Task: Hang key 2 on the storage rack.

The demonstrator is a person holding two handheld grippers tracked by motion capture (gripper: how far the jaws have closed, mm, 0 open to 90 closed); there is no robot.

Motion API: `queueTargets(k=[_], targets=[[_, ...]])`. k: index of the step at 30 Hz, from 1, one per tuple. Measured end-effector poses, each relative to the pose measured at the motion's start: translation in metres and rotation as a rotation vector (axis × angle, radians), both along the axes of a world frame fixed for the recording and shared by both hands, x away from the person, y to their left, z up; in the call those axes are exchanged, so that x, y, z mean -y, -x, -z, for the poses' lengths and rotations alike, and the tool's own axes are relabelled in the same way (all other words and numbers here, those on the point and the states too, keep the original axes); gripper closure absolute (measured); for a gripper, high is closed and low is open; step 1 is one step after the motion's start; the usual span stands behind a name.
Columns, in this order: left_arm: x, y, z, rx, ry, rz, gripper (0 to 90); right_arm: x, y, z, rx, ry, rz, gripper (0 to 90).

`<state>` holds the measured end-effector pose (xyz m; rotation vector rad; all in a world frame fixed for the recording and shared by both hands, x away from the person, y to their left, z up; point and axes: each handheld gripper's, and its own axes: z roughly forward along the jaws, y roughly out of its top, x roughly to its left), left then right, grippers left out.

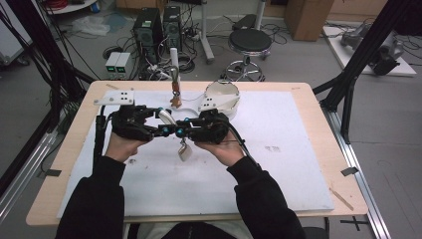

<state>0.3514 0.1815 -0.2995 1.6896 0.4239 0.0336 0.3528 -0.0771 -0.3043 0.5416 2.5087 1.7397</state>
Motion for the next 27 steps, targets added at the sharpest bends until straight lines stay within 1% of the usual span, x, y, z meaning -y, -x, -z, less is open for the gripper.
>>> queueTargets(k=[2, 3, 6, 9, 10, 11, 12, 16, 19, 20, 21, 22, 23, 24, 26, 27], targets=[[-0.002, 0.0, -0.001, 0.002, 0.008, -0.005, 37.8, -0.002, 0.0, 0.0, -0.002, -0.009, -0.009, 75.5], [-0.003, 0.001, -0.001, 0.004, 0.005, -0.013, 39.2, -0.002, 0.0, 0.0, -0.004, -0.012, -0.012, 75.5], [-0.007, 0.001, 0.0, 0.005, 0.015, -0.036, 47.8, -0.005, -0.001, 0.001, -0.004, -0.013, -0.025, 75.5], [-0.012, 0.0, 0.003, -0.001, 0.038, -0.057, 57.1, -0.007, -0.001, 0.001, -0.002, -0.014, -0.034, 75.5], [-0.013, -0.001, 0.004, -0.012, 0.057, -0.062, 62.2, -0.008, -0.001, 0.0, -0.001, -0.017, -0.035, 75.5], [-0.015, -0.002, 0.005, -0.025, 0.072, -0.053, 63.9, -0.008, -0.001, 0.0, -0.001, -0.018, -0.033, 75.5], [-0.015, -0.002, 0.005, -0.029, 0.084, -0.052, 65.2, -0.009, -0.001, 0.0, -0.003, -0.019, -0.035, 75.4], [-0.016, -0.001, 0.004, -0.019, 0.093, -0.052, 69.8, -0.011, -0.003, -0.001, -0.007, -0.023, -0.032, 74.2], [-0.018, -0.001, 0.004, -0.02, 0.086, -0.055, 72.4, -0.011, -0.005, -0.001, -0.016, -0.03, -0.03, 72.9], [-0.018, -0.001, 0.004, -0.016, 0.074, -0.064, 73.2, -0.011, -0.006, 0.0, -0.015, -0.031, -0.032, 72.0], [-0.016, -0.001, 0.004, -0.013, 0.054, -0.072, 73.9, -0.011, -0.006, 0.0, -0.021, -0.031, -0.033, 74.8], [-0.015, -0.001, 0.005, -0.014, 0.034, -0.072, 73.9, -0.01, -0.007, 0.0, -0.019, -0.04, -0.036, 73.5], [-0.014, -0.001, 0.005, -0.013, 0.027, -0.075, 74.0, -0.01, -0.008, -0.001, -0.02, -0.043, -0.035, 71.6], [-0.014, -0.001, 0.005, -0.006, 0.022, -0.08, 74.0, -0.011, -0.008, -0.001, -0.021, -0.029, -0.032, 69.2], [-0.014, 0.0, 0.004, 0.004, 0.023, -0.084, 74.0, -0.011, -0.008, 0.0, -0.021, -0.025, -0.026, 65.1], [-0.015, 0.0, 0.004, 0.007, 0.021, -0.094, 74.1, -0.011, -0.008, 0.0, -0.022, -0.021, -0.021, 62.7]])
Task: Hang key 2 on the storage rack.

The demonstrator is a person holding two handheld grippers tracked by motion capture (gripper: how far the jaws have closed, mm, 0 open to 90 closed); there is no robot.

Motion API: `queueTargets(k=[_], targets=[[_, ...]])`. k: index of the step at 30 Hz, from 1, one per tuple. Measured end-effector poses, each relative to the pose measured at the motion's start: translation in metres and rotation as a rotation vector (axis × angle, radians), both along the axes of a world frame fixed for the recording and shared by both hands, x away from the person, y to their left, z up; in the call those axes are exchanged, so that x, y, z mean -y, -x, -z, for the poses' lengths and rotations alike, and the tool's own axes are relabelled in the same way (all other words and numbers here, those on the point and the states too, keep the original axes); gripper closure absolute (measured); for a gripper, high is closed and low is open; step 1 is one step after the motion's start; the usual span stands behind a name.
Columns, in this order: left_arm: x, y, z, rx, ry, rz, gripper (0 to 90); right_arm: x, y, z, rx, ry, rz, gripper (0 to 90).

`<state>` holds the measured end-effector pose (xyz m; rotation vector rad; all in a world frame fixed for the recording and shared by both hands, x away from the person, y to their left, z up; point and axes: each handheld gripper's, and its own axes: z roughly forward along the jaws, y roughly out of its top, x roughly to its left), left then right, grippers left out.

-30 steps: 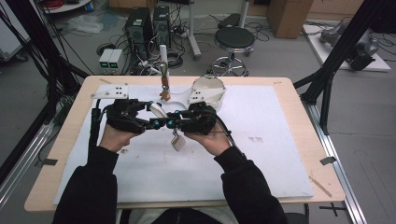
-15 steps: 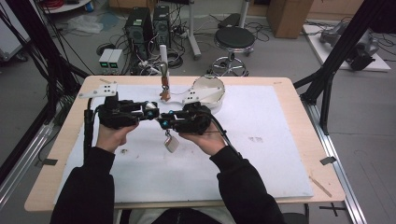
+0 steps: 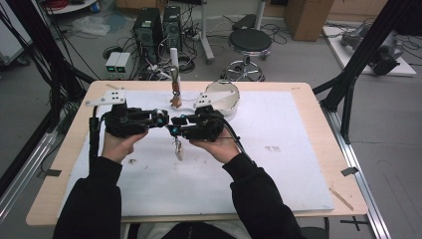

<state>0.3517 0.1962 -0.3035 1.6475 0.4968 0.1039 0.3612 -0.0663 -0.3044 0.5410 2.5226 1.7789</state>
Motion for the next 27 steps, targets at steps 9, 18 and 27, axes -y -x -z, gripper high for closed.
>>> queueTargets(k=[9, 18, 27], targets=[[-0.009, -0.002, -0.005, 0.011, -0.014, -0.066, 74.0, 0.009, 0.0, 0.002, 0.03, 0.08, 0.074, 18.5], [-0.003, -0.009, -0.011, 0.033, -0.082, -0.117, 74.0, 0.03, 0.004, 0.007, 0.102, 0.183, 0.2, 0.6], [0.0, -0.015, -0.022, 0.069, -0.107, -0.171, 74.0, 0.067, 0.009, 0.02, 0.137, 0.199, 0.26, 0.7]])
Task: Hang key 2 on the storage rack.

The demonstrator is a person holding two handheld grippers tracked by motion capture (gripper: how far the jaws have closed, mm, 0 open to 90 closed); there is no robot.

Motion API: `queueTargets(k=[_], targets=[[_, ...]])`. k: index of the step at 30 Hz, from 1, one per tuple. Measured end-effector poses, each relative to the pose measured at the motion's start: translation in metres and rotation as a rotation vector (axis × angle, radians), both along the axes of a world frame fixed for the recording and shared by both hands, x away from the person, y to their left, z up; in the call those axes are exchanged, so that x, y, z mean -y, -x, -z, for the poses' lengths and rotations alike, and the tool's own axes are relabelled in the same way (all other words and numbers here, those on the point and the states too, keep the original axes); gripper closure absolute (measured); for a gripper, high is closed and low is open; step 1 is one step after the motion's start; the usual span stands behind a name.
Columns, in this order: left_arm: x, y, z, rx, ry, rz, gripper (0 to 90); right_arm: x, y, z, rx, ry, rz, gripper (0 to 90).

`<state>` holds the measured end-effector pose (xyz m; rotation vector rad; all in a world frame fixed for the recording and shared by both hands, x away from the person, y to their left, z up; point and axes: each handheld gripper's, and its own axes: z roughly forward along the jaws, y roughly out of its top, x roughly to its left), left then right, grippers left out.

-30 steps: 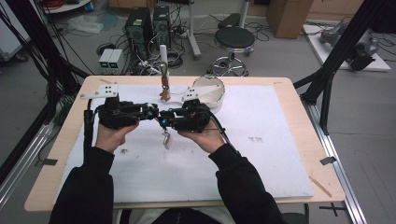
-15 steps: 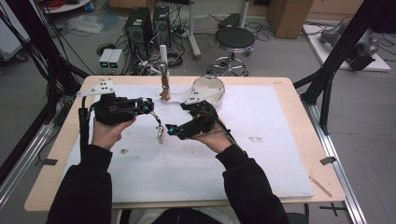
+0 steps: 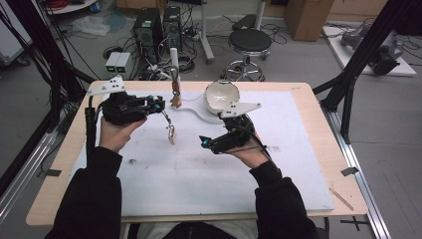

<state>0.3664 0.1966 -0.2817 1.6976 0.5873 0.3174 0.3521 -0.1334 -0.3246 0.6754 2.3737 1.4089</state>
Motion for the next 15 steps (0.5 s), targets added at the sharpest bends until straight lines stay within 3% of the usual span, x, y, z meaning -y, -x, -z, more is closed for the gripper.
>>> queueTargets(k=[8, 15], targets=[[-0.004, -0.01, -0.007, 0.03, 0.006, -0.047, 74.0, 0.035, 0.002, 0.023, -0.031, -0.038, 0.055, 0.7], [-0.011, -0.025, -0.011, 0.04, 0.004, -0.089, 74.0, 0.063, 0.005, 0.033, -0.045, -0.074, 0.108, 0.7]])
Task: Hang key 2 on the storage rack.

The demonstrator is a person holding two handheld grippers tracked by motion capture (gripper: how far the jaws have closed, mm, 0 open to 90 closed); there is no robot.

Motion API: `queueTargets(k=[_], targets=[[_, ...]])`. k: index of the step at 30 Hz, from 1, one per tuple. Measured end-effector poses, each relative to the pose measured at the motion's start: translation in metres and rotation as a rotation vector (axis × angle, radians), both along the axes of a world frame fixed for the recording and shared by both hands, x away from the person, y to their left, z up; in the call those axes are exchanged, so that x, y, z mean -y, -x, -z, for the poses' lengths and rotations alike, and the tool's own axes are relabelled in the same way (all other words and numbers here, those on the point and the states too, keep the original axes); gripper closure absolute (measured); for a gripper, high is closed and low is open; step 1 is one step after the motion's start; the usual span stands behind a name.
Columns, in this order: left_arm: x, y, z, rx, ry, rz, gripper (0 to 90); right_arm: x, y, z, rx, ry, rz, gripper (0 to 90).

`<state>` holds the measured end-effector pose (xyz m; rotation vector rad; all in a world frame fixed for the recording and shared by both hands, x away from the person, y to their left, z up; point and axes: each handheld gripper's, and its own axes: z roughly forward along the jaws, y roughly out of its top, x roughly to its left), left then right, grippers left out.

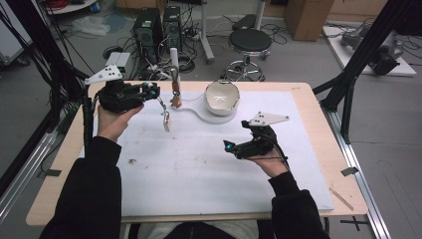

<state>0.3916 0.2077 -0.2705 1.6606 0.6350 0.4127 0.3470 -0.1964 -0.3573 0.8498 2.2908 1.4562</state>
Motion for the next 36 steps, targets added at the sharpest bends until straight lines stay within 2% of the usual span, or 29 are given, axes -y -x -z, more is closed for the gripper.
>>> queueTargets(k=[6, 10, 12, 16, 19, 26, 29, 33, 36], targets=[[-0.001, -0.014, -0.007, -0.003, -0.018, -0.013, 74.0, 0.024, 0.003, 0.008, 0.014, -0.036, 0.053, 0.6], [-0.005, -0.023, -0.01, -0.006, -0.014, -0.024, 73.9, 0.039, 0.004, 0.014, 0.034, -0.046, 0.087, 0.6], [-0.006, -0.028, -0.011, -0.004, -0.016, -0.04, 73.9, 0.045, 0.006, 0.018, 0.024, -0.053, 0.101, 0.6], [-0.008, -0.037, -0.012, -0.017, -0.044, -0.063, 74.0, 0.056, 0.008, 0.025, 0.027, -0.047, 0.125, 0.6], [-0.011, -0.044, -0.012, -0.02, -0.034, -0.075, 74.0, 0.063, 0.013, 0.03, 0.016, -0.051, 0.136, 0.7], [-0.016, -0.064, -0.014, -0.018, -0.056, -0.083, 73.9, 0.078, 0.017, 0.036, 0.022, -0.051, 0.148, 0.6], [-0.018, -0.073, -0.016, -0.025, -0.058, -0.103, 73.9, 0.086, 0.02, 0.039, 0.017, -0.07, 0.139, 0.7], [-0.023, -0.084, -0.018, -0.034, -0.069, -0.136, 73.9, 0.097, 0.022, 0.046, 0.004, -0.08, 0.158, 0.7], [-0.027, -0.09, -0.017, -0.048, -0.068, -0.158, 73.9, 0.102, 0.024, 0.049, -0.002, -0.069, 0.168, 0.7]])
